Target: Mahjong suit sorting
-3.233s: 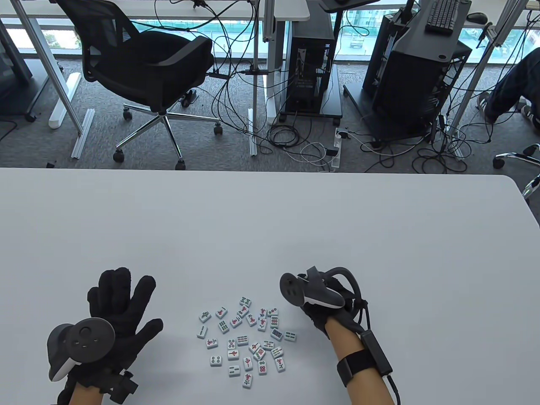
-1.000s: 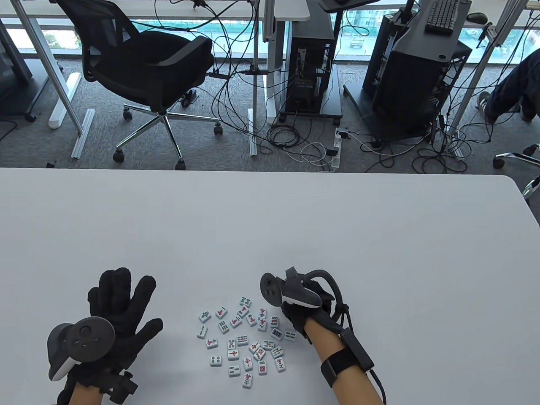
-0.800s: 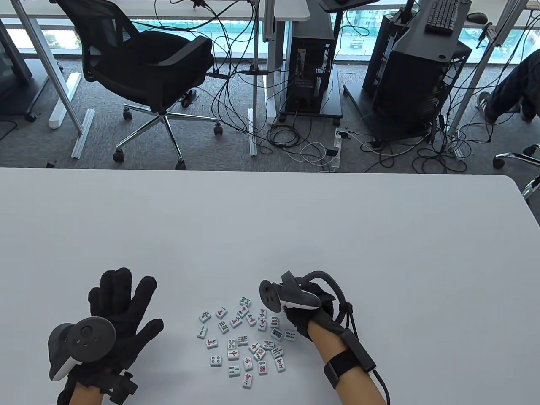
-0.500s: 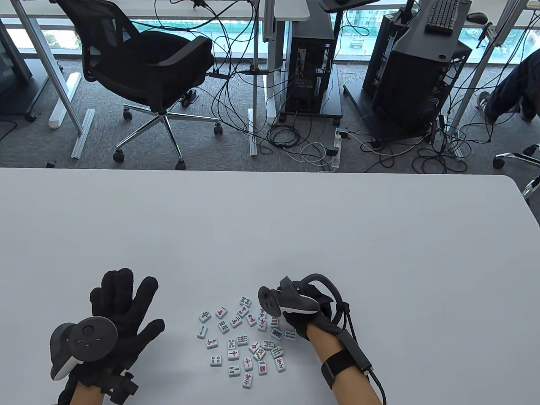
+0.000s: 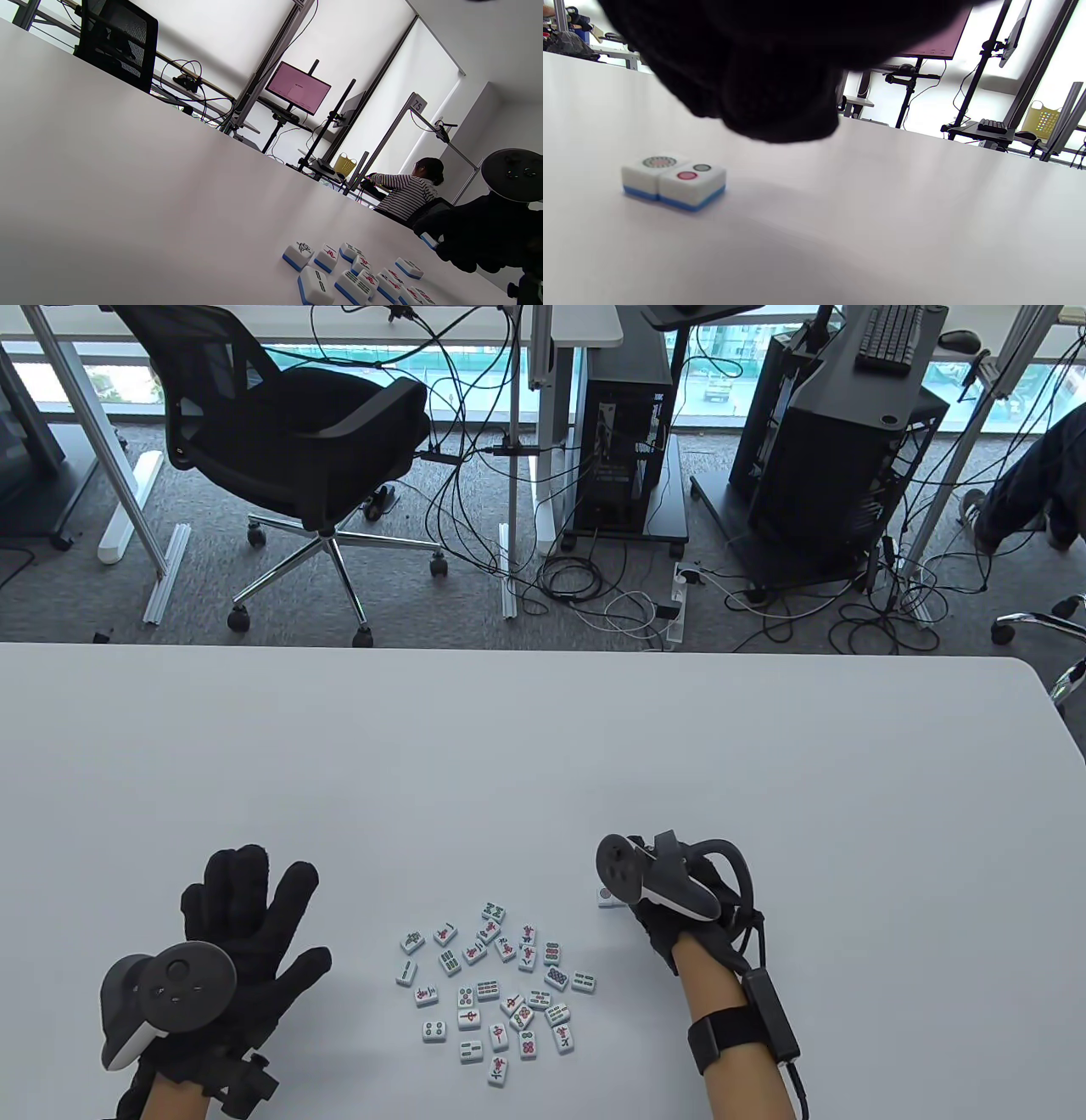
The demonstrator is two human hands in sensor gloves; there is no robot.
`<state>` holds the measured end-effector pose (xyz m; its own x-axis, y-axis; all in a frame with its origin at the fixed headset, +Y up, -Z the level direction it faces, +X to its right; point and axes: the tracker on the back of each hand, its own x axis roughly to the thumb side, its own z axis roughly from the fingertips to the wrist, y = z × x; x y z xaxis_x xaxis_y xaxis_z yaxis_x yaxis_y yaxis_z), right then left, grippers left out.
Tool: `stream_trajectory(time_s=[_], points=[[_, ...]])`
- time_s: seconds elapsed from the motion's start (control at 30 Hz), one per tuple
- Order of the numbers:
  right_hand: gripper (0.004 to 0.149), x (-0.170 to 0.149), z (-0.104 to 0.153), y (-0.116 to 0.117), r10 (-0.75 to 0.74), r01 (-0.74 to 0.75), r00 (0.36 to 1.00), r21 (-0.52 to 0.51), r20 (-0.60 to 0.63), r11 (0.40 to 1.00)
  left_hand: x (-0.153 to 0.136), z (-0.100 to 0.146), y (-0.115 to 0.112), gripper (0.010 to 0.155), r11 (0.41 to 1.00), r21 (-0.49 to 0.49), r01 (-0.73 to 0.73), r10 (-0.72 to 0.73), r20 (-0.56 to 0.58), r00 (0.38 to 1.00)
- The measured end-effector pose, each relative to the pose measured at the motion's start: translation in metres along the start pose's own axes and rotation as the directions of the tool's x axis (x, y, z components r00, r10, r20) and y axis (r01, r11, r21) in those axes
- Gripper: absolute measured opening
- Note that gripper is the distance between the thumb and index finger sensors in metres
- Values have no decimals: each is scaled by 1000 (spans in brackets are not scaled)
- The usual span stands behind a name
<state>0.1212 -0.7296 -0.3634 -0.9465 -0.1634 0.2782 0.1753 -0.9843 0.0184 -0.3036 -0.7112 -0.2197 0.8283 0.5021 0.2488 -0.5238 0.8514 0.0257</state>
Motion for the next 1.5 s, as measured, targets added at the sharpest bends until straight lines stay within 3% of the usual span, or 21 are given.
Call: stream_trajectory(time_s=[0.17,0.43,0.73,0.93,1.07,1.17,1.4,1.5], points=[[56,-2,0,22,19,-18,1000,79,-10,997,0,0,-1,80,1000,-11,5,-5,-6,1000],[55,7,-7,33,-5,5,1000,122,-1,993,0,-1,-2,80,1000,-16,4,-4,-14,1000],[56,7,-2,33,16,-16,1000,112,-6,994,0,-1,-2,80,1000,-15,0,0,-11,1000],[60,13,8,13,3,-3,1000,26,4,1000,0,-1,-2,80,1000,-16,0,0,-9,1000],[59,31,15,-4,-53,55,997,-31,64,998,0,-1,-2,80,1000,-19,3,-3,-8,1000],[58,52,19,-7,-55,58,991,-18,125,998,1,-1,-3,80,1000,-22,4,-5,-8,1000],[59,96,18,5,20,-36,978,72,209,997,1,-1,-3,80,1000,-25,4,-4,-1,1000],[57,98,13,10,52,-63,979,48,197,997,1,-1,-4,80,1000,-26,-13,13,3,1000]])
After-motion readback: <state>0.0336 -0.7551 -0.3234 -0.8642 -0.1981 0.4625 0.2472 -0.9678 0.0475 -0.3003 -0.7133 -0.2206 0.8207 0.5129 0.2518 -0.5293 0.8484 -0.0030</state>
